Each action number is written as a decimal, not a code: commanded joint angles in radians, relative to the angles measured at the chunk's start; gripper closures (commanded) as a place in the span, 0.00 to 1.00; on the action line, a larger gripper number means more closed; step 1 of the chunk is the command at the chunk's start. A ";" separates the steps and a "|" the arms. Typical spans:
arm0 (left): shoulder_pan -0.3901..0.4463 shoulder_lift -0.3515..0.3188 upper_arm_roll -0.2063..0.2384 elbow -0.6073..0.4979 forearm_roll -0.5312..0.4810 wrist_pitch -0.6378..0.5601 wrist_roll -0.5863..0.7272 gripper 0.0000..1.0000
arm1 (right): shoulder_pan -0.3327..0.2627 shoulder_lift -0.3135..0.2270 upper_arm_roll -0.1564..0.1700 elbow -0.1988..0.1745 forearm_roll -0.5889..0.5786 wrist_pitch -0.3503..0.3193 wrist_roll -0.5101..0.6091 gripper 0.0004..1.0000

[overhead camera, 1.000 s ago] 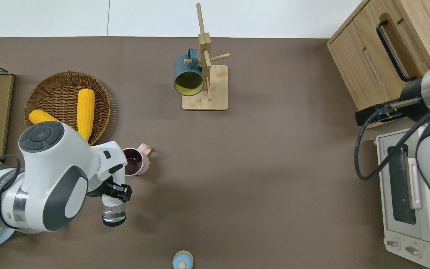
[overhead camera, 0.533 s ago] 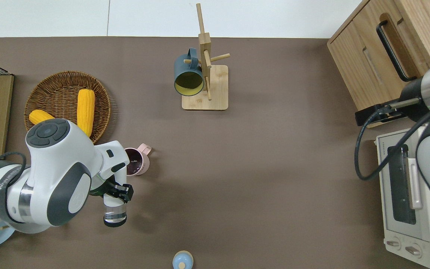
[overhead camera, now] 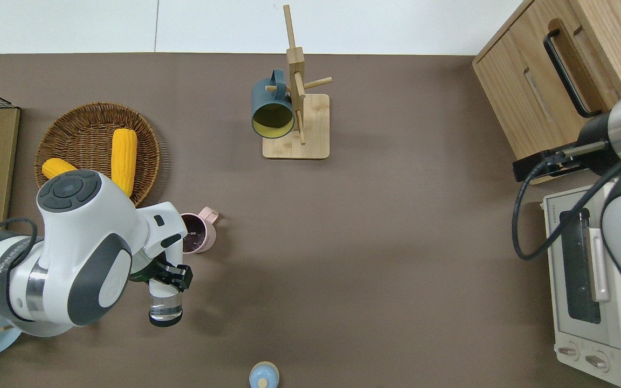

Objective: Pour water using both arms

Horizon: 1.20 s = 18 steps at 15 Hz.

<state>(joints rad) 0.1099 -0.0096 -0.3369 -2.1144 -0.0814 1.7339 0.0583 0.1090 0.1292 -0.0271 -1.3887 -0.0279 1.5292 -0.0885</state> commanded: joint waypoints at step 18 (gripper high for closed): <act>-0.016 0.031 -0.001 0.074 0.075 -0.103 -0.040 1.00 | -0.006 -0.010 0.001 -0.001 0.016 -0.012 -0.008 0.01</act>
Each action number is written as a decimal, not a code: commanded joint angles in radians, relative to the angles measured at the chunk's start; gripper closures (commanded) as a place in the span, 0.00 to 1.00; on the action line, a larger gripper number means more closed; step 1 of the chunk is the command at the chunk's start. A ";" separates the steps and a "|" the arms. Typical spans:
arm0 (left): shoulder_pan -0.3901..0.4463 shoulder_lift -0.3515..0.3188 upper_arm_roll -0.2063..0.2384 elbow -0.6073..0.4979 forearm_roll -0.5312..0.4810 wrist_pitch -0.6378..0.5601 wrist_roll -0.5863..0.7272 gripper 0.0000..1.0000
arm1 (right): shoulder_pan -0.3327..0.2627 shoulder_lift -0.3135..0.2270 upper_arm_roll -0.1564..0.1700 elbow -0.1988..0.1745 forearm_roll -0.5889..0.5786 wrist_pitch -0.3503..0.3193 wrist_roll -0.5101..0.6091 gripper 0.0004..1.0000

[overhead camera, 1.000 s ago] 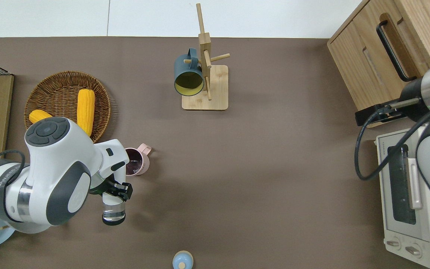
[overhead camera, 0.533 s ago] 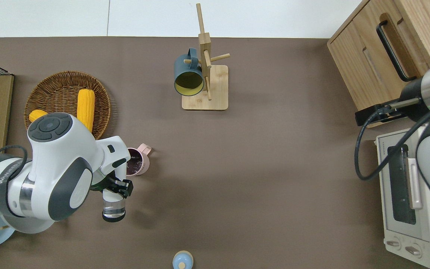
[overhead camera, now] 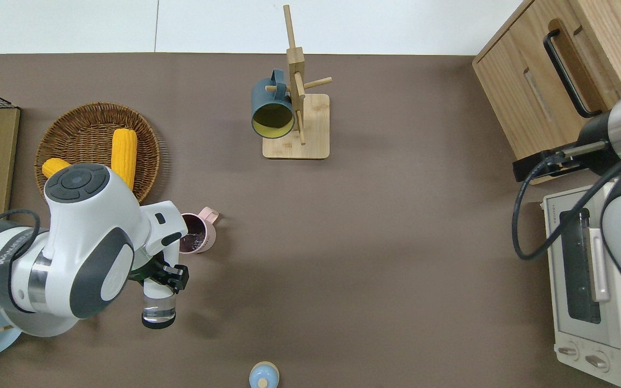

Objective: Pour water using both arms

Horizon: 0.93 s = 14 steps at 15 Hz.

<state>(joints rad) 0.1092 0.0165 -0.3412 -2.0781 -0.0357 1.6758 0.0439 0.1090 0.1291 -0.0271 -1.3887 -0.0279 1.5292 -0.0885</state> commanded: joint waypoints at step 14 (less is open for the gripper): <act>-0.016 -0.009 -0.009 0.042 0.023 -0.054 -0.052 1.00 | -0.006 -0.009 0.001 -0.001 0.016 -0.014 -0.008 0.01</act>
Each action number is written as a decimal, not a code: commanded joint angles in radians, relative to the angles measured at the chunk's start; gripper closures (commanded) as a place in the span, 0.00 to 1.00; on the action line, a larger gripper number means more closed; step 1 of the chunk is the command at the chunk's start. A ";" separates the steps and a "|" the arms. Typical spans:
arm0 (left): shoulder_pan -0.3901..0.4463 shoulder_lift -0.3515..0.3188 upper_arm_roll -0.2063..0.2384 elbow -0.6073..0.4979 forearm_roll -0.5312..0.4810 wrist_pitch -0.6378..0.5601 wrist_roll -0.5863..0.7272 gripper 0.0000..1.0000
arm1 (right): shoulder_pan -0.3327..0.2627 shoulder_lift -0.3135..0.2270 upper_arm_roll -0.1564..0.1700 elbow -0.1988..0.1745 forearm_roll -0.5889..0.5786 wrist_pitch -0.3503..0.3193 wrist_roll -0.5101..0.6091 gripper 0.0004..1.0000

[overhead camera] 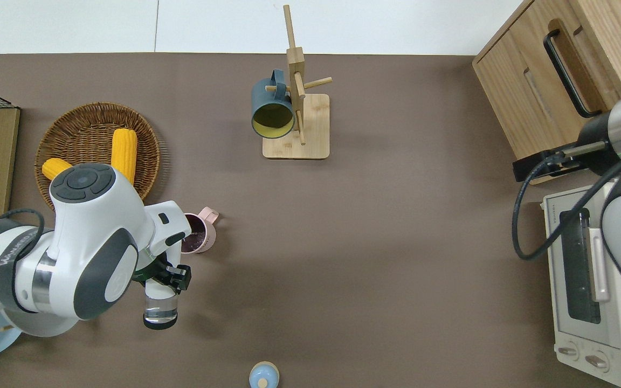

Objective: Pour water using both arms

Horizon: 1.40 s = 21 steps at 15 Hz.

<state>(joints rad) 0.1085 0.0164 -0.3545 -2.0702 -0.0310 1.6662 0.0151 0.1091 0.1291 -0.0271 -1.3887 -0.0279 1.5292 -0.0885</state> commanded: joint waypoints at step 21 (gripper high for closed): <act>-0.003 -0.322 0.046 -0.326 -0.153 0.372 0.022 1.00 | -0.006 -0.009 0.001 -0.001 0.016 -0.012 -0.008 0.01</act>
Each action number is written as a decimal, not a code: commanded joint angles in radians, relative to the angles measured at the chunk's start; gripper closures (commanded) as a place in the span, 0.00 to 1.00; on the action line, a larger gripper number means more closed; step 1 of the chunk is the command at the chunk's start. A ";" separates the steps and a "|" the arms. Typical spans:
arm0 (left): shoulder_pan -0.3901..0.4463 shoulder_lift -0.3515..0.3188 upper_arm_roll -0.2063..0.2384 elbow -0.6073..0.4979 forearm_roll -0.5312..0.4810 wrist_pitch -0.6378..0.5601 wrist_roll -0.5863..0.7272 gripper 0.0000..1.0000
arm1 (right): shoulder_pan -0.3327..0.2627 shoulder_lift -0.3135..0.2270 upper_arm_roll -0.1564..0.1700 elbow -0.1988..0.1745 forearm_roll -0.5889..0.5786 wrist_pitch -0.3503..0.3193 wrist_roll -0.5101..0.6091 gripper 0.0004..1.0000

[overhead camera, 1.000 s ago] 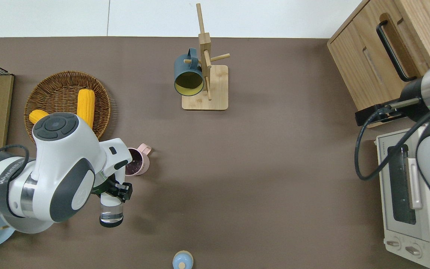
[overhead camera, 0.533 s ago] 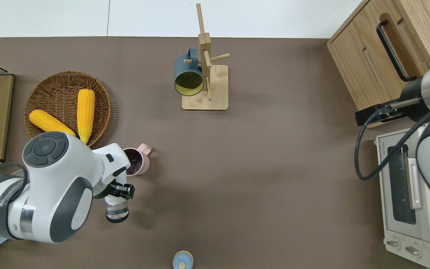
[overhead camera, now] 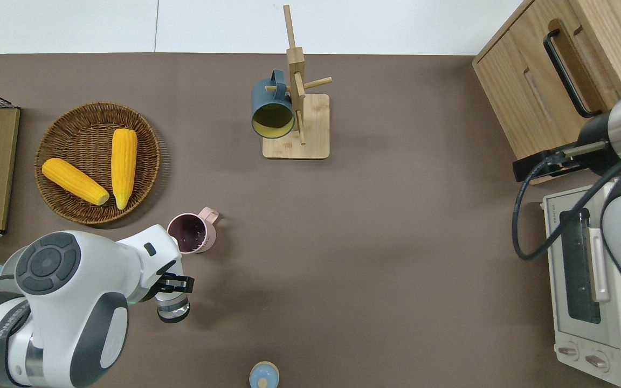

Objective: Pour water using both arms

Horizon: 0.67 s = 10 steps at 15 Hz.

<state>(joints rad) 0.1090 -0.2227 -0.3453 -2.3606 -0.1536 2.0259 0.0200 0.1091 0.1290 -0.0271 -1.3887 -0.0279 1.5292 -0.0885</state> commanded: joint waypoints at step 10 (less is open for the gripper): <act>0.109 -0.182 0.115 -0.008 0.077 0.128 0.018 1.00 | -0.006 -0.009 0.003 -0.001 0.016 -0.012 -0.008 0.01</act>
<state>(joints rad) 0.1801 -0.3497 -0.2254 -2.3709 -0.1198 2.0963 0.0355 0.1091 0.1290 -0.0271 -1.3887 -0.0279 1.5292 -0.0885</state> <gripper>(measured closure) 0.366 0.009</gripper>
